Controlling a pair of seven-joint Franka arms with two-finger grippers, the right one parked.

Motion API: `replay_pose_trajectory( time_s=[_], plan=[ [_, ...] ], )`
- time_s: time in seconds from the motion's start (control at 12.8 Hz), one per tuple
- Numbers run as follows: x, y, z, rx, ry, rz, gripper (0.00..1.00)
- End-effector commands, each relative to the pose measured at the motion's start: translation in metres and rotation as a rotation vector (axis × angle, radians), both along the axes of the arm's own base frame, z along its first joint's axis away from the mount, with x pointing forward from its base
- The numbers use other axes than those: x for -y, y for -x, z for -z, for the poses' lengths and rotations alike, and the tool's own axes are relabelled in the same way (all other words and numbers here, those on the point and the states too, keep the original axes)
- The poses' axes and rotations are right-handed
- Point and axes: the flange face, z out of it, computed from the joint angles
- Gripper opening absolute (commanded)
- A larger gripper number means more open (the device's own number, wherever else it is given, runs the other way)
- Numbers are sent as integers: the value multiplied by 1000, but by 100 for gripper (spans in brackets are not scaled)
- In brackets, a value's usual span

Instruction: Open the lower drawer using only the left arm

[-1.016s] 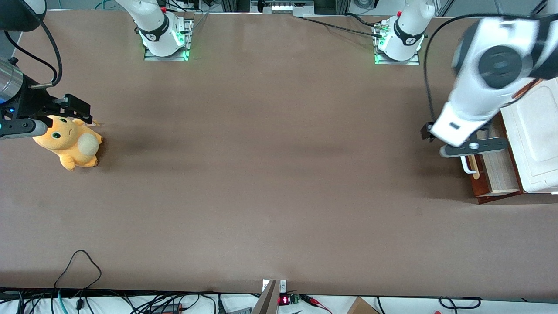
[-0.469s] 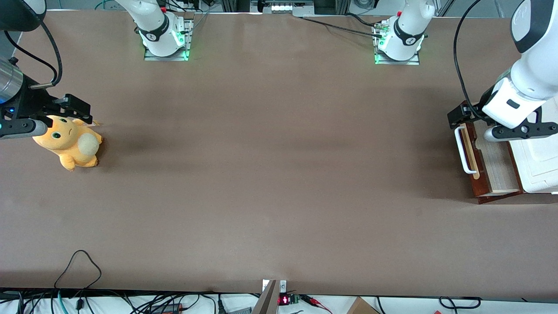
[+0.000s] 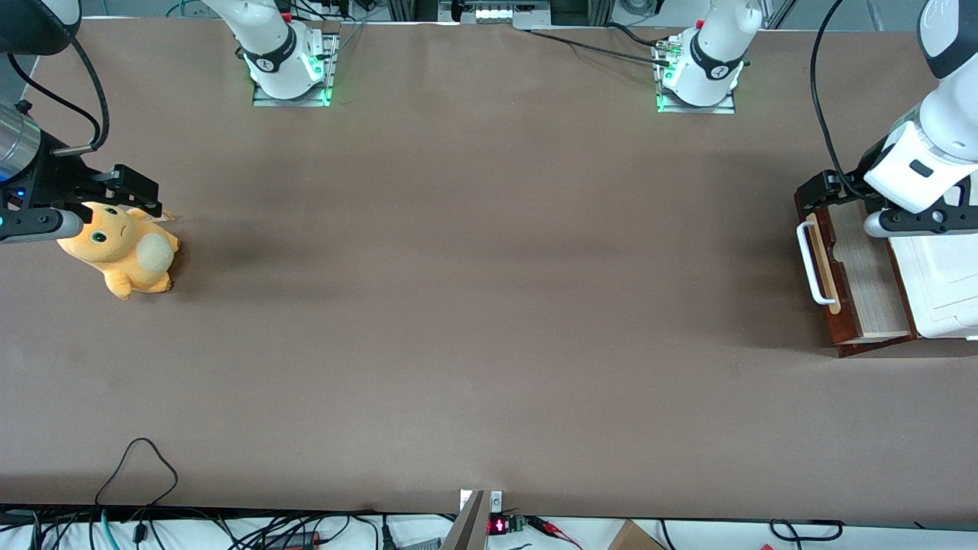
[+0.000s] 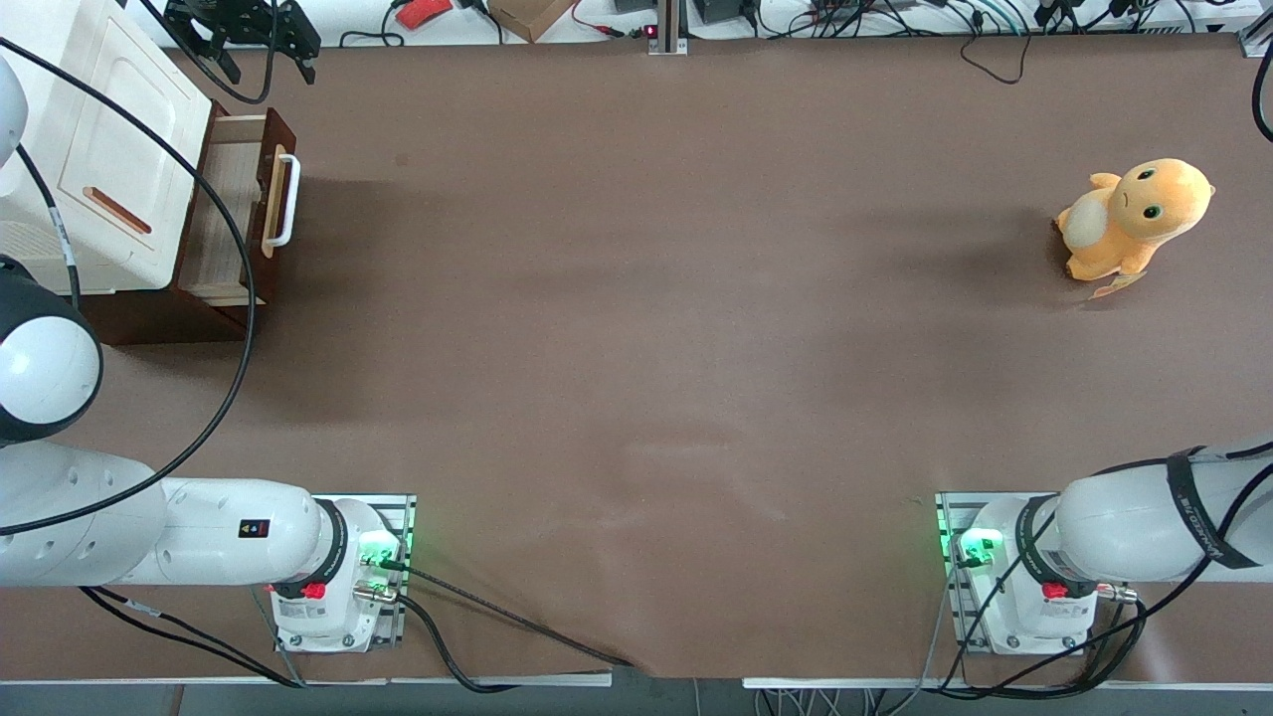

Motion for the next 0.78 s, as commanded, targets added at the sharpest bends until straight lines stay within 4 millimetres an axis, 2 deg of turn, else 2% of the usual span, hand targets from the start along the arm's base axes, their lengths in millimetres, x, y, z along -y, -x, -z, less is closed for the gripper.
replay_pose_trajectory(
  time_s=[0.0, 0.7],
  plan=[
    [1, 2, -13, 3, 27, 18, 100],
    [1, 4, -14, -20, 29, 16, 100]
  ],
)
